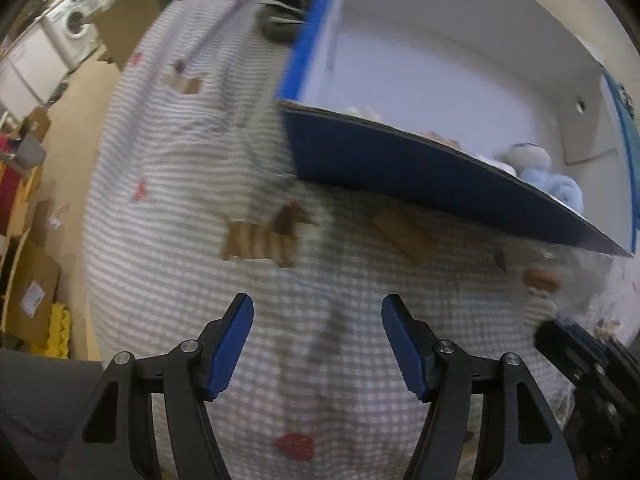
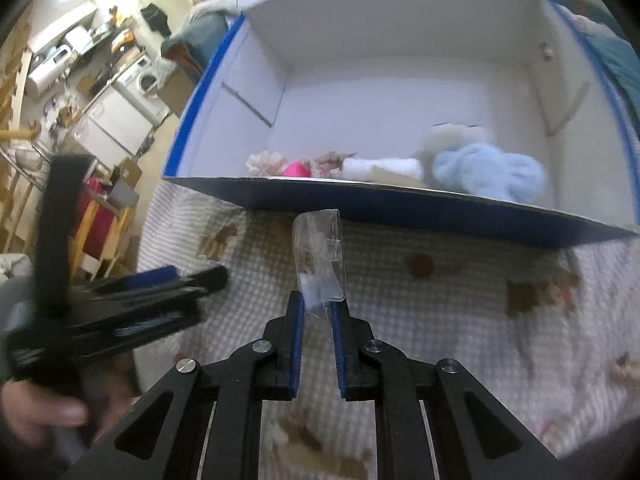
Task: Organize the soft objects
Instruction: 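Grasp the clear labelled plastic bag with the right gripper while the left gripper approaches the brown cylinder, then close the left gripper on the brown wooden cylinder and lift it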
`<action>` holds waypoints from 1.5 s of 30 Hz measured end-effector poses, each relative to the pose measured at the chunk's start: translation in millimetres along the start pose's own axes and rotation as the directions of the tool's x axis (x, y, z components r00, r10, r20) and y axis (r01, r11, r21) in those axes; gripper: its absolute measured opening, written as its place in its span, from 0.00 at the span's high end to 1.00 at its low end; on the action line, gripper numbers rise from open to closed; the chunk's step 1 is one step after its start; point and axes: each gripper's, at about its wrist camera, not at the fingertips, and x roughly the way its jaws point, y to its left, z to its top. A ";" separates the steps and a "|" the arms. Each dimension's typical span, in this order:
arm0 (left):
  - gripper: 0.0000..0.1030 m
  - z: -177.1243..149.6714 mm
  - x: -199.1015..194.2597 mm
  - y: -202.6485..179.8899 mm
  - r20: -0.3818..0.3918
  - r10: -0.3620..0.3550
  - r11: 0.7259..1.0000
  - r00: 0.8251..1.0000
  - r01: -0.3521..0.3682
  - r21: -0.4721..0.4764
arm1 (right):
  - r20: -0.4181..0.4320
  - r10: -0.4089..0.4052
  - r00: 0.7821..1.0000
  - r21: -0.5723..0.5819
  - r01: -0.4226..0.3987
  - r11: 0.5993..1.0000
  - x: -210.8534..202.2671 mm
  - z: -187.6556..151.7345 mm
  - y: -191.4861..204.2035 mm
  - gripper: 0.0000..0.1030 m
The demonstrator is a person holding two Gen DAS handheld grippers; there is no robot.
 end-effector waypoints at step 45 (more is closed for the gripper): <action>0.97 17.4 6.8 -1.6 0.038 -0.101 0.995 0.994 0.100 0.030 | 0.049 -0.069 0.996 0.112 0.063 0.992 -7.4 -8.3 -36.4 0.85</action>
